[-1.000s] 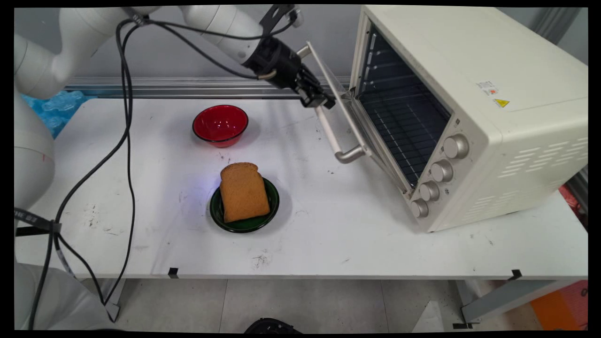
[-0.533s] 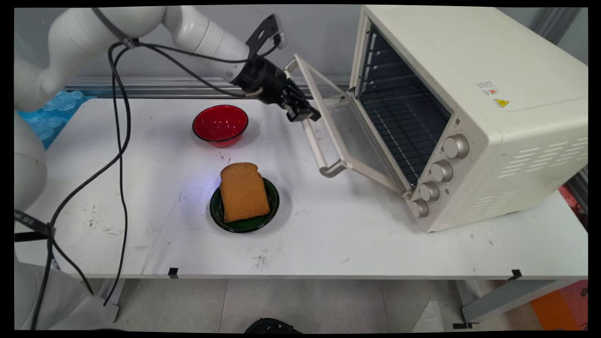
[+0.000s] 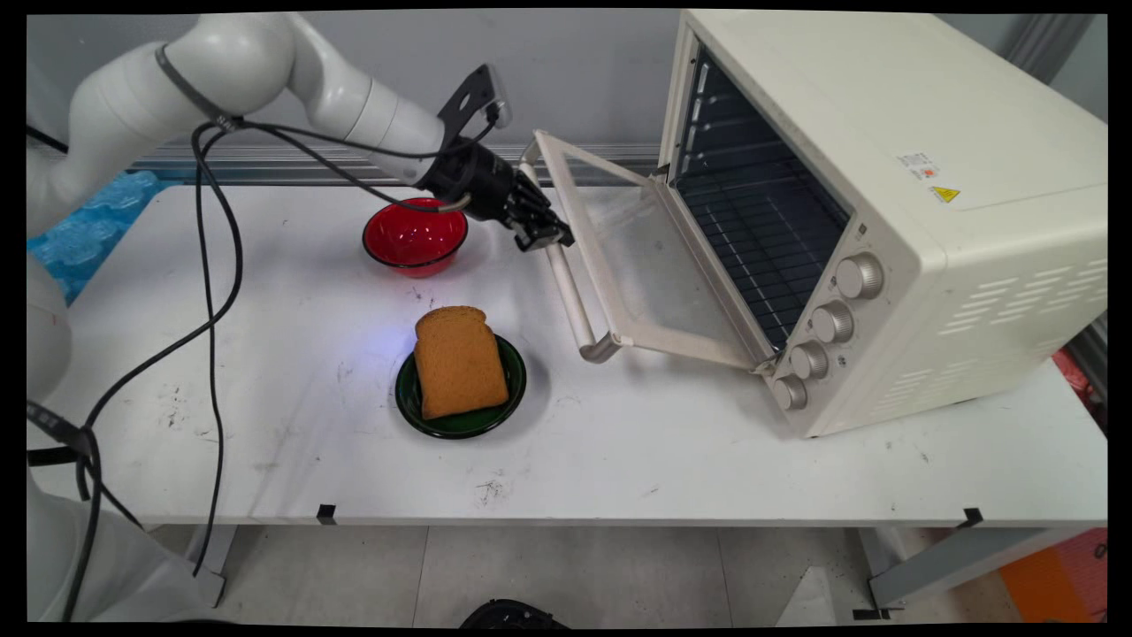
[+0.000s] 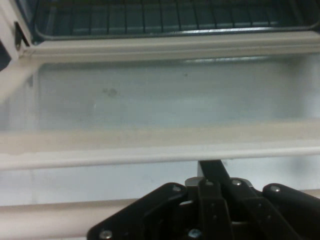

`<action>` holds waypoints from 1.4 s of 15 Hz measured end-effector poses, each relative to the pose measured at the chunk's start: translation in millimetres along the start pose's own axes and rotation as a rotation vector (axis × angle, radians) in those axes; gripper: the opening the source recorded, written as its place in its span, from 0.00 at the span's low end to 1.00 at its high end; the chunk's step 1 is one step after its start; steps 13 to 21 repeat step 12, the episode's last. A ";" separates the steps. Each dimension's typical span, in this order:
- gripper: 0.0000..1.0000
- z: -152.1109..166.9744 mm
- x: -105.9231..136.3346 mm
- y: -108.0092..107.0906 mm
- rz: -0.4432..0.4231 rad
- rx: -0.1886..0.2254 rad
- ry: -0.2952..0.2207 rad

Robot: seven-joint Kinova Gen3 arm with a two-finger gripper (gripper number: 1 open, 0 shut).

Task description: Open the oven

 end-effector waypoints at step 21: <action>0.00 5.0 -46.3 -9.8 0.026 0.015 0.017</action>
